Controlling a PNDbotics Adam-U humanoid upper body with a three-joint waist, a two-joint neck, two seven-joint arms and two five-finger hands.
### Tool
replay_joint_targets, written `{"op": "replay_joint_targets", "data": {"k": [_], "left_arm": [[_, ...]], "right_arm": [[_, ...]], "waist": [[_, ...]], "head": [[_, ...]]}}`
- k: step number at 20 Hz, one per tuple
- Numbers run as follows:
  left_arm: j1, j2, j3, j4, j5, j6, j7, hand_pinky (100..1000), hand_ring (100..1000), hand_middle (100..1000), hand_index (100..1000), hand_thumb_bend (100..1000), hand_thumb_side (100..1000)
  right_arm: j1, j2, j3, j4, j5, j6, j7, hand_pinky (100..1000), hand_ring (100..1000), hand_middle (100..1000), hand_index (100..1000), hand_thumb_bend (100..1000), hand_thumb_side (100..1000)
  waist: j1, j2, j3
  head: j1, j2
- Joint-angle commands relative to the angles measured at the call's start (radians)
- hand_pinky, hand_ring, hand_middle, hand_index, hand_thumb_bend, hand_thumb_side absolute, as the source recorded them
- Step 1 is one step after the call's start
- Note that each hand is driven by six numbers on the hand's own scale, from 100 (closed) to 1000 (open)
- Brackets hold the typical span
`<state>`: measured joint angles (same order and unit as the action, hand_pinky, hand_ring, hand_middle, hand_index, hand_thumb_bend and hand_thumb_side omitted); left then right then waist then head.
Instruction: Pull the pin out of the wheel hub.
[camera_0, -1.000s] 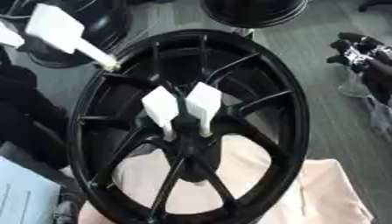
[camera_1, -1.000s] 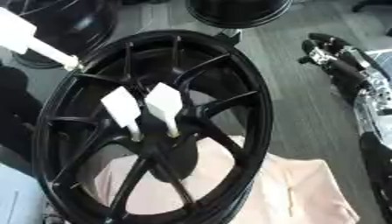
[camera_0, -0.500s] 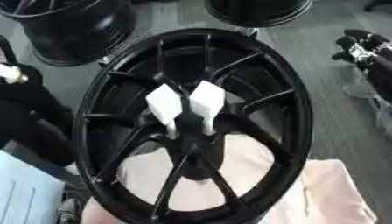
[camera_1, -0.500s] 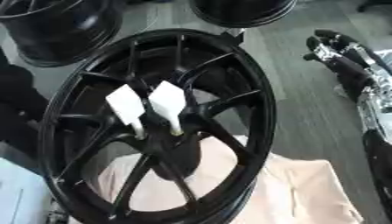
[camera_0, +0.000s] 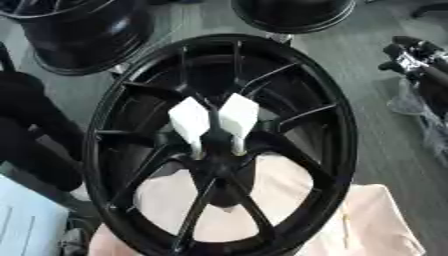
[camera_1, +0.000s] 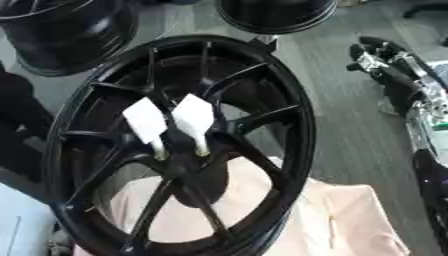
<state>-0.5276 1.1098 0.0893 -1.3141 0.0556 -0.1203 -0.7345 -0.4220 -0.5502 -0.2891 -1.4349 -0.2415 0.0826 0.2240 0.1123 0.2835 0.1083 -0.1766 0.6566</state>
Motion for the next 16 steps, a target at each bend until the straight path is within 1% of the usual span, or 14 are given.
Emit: {"op": "replay_joint_targets", "data": {"k": [1, 4, 6, 8, 9, 11, 16], "left_arm": [[0.0, 0.052, 0.025, 0.009, -0.051, -0.006, -0.006, 874, 838, 767, 827, 468, 100], [0.007, 0.05, 0.024, 0.013, -0.071, -0.009, -0.012, 876, 846, 781, 879, 464, 100], [0.012, 0.049, 0.022, 0.016, -0.08, -0.011, -0.018, 878, 851, 787, 898, 490, 100], [0.014, 0.047, 0.018, 0.014, -0.09, -0.015, -0.025, 885, 865, 800, 946, 519, 100], [0.015, 0.045, 0.017, 0.013, -0.092, -0.02, -0.03, 887, 869, 803, 956, 528, 100], [0.017, 0.045, 0.017, 0.012, -0.1, -0.028, -0.037, 887, 872, 802, 966, 549, 100], [0.018, 0.043, 0.019, 0.016, -0.109, -0.031, -0.028, 878, 865, 794, 947, 512, 100]], "right_arm": [[-0.01, -0.034, -0.009, -0.01, -0.004, -0.004, -0.002, 959, 678, 766, 861, 306, 398], [-0.011, -0.034, -0.009, -0.009, -0.005, -0.004, -0.002, 959, 678, 766, 861, 307, 398], [-0.013, -0.034, -0.009, -0.009, -0.006, -0.003, -0.002, 959, 677, 766, 861, 307, 397], [-0.015, -0.033, -0.008, -0.01, -0.007, -0.002, -0.001, 959, 677, 766, 861, 309, 397], [-0.016, -0.033, -0.008, -0.01, -0.007, -0.002, -0.001, 958, 677, 766, 861, 309, 397], [-0.017, -0.032, -0.008, -0.01, -0.008, -0.001, -0.001, 958, 677, 766, 861, 309, 397], [-0.018, -0.032, -0.006, -0.01, -0.008, 0.0, 0.001, 958, 677, 766, 861, 309, 396]], "waist": [[-0.005, -0.019, 0.003], [-0.005, -0.019, 0.001], [-0.004, -0.018, -0.001], [-0.004, -0.018, -0.003], [-0.004, -0.018, -0.004], [-0.004, -0.018, -0.005], [-0.004, -0.018, -0.006]], "head": [[0.002, -0.016], [0.004, -0.019], [0.004, -0.024], [0.003, -0.028], [0.002, -0.03], [0.003, -0.033], [0.004, -0.035]]}}
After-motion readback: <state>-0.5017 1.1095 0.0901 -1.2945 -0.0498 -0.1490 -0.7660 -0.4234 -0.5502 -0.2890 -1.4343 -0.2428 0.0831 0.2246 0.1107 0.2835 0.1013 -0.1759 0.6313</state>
